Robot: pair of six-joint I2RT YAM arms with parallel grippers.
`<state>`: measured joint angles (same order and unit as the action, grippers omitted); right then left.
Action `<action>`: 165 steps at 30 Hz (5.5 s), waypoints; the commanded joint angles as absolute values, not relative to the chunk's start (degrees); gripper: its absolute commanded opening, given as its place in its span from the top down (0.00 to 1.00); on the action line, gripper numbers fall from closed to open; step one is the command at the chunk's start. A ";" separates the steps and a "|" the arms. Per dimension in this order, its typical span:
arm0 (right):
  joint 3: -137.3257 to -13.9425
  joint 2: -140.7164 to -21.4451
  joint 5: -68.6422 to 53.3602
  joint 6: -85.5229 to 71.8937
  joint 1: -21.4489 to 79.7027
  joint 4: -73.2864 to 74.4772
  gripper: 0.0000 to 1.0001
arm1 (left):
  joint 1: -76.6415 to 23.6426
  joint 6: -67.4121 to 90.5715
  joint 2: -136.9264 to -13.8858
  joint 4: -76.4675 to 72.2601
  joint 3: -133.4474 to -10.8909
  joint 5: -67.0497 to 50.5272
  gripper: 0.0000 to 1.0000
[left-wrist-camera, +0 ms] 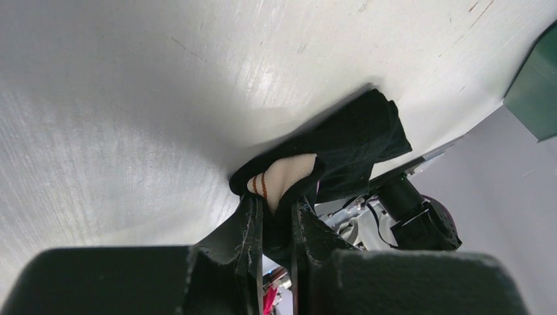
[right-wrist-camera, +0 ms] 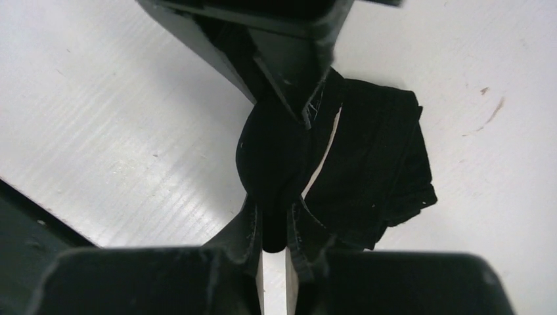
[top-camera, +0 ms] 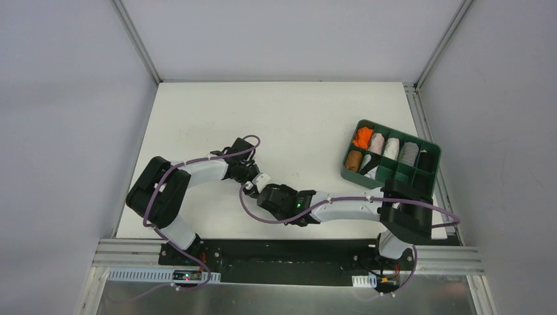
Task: Roll the underwear
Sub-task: Roll the underwear to the center of the board.
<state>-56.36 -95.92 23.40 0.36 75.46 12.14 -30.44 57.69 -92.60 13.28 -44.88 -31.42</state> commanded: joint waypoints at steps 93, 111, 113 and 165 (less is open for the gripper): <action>-44.75 -85.67 -6.33 -29.55 43.91 2.87 0.57 | -31.82 57.07 -88.98 23.78 -47.64 -23.55 1.00; -56.06 -85.30 16.14 6.61 68.86 11.60 0.24 | -31.78 57.21 -91.53 24.94 -48.61 -23.71 1.00; -57.53 -87.16 17.74 8.58 70.38 11.67 0.21 | -31.80 57.28 -91.45 25.04 -48.61 -23.58 1.00; -25.28 -102.50 -35.47 -35.55 45.66 -52.41 1.00 | -31.74 62.05 -85.39 11.04 -41.61 -21.97 0.36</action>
